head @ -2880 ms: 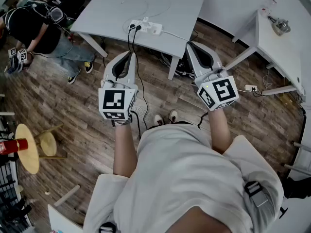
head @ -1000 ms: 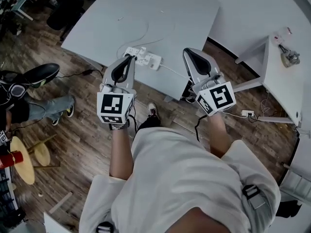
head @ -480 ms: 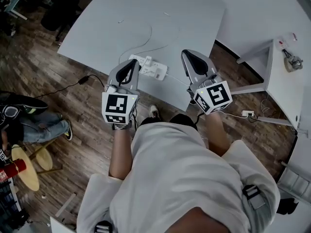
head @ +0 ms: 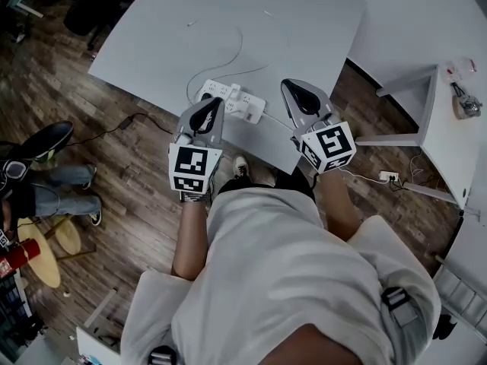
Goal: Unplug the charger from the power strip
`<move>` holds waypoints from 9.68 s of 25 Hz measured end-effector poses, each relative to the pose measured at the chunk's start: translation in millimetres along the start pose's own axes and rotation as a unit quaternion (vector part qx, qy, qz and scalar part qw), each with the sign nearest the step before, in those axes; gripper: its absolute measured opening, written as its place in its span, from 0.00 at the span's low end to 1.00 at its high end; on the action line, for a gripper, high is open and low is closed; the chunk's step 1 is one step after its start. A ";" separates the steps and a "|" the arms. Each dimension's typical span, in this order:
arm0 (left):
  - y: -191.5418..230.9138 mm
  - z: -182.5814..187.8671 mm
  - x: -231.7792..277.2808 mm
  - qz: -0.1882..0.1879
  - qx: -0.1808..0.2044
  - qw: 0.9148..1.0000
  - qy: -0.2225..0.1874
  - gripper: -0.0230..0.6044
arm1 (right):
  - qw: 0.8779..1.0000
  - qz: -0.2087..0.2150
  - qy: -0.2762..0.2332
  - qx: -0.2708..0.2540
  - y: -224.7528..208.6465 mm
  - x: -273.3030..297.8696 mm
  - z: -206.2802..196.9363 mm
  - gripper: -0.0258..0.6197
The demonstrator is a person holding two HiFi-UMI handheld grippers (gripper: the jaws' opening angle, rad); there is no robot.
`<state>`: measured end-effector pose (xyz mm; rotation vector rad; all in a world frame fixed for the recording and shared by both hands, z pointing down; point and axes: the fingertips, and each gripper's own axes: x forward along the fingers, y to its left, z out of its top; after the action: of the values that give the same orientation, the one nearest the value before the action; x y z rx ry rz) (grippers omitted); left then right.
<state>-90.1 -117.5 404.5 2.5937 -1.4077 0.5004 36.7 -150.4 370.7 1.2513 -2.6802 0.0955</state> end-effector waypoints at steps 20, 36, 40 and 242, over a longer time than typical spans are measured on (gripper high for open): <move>-41.7 -101.0 30.7 -0.009 -0.082 0.993 0.088 0.12 | 0.992 0.048 0.104 0.047 -1.6 24.3 -108.6 0.04; -45.4 -163.2 76.6 -0.039 -0.121 0.978 0.163 0.29 | 0.974 0.070 0.210 0.052 4.6 44.5 -203.7 0.04; -47.1 -163.5 89.0 -0.042 -0.118 0.978 0.167 0.31 | 0.968 0.078 0.229 0.061 6.9 52.1 -224.4 0.04; -32.8 -163.6 108.2 -0.025 -0.107 0.977 0.182 0.26 | 0.968 0.080 0.237 0.031 17.3 65.6 -271.0 0.04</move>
<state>-43.9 -138.0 596.9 2.2214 -1.1985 0.7298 19.3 -152.2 649.6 0.8841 -2.3631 0.4430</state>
